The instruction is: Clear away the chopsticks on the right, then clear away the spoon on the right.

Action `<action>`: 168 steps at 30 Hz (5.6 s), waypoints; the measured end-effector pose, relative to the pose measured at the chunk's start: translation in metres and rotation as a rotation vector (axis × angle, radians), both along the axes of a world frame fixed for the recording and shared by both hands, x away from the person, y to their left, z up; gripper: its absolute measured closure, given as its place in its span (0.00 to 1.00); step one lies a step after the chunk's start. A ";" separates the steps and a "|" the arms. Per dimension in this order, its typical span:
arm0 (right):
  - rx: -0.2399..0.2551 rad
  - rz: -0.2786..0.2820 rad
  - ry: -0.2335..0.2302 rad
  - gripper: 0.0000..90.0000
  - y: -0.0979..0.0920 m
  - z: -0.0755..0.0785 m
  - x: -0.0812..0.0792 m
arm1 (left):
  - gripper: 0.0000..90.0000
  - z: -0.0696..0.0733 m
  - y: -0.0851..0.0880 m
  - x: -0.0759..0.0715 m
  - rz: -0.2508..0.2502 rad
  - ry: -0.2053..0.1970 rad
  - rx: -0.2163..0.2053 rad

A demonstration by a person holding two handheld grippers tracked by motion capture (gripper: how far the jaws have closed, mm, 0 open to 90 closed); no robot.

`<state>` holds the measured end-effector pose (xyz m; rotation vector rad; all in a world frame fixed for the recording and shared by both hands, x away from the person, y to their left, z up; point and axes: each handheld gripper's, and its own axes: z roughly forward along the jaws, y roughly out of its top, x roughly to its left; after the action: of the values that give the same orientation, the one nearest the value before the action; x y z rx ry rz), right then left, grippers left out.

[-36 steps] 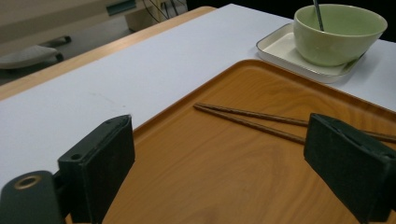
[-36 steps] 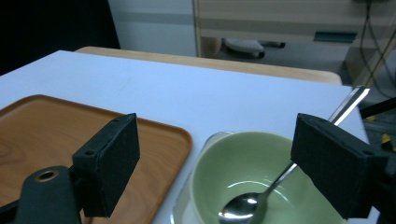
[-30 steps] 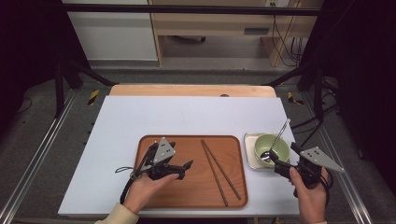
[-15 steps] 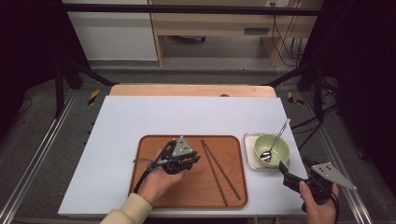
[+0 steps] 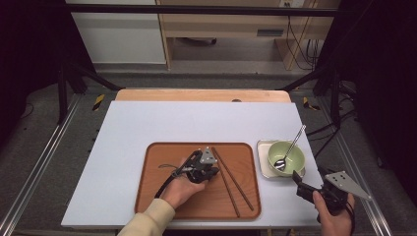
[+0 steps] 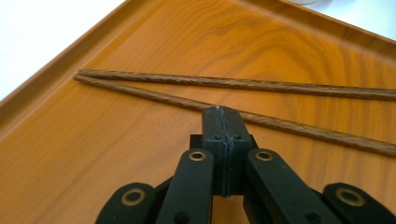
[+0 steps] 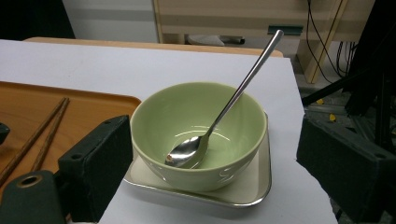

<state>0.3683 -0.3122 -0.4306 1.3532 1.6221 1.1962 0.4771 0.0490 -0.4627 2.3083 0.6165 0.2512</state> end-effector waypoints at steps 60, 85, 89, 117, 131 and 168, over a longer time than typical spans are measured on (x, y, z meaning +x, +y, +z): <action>0.027 0.025 0.038 0.14 -0.002 -0.009 0.005 | 1.00 -0.006 -0.075 0.017 -0.156 -0.020 0.016; 0.088 0.016 0.041 0.17 -0.015 -0.010 0.007 | 0.77 0.034 0.017 -0.012 -0.011 -0.157 -0.119; 0.078 0.007 0.038 0.16 -0.016 -0.011 0.007 | 0.66 0.039 0.035 -0.018 0.018 -0.181 -0.155; 0.075 0.074 0.114 0.16 -0.013 0.007 0.028 | 0.06 0.030 0.204 -0.036 0.335 -0.327 -0.240; 0.004 0.107 0.211 0.16 -0.030 0.036 0.090 | 0.09 0.014 0.248 -0.048 0.507 -0.395 -0.294; 0.117 0.174 0.333 0.38 -0.045 0.010 0.165 | 0.09 0.008 0.248 -0.052 0.483 -0.414 -0.309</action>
<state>0.5332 -0.3569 -0.4203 1.5770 1.9627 1.2308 0.4250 0.2973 -0.4552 1.7161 0.9133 0.7799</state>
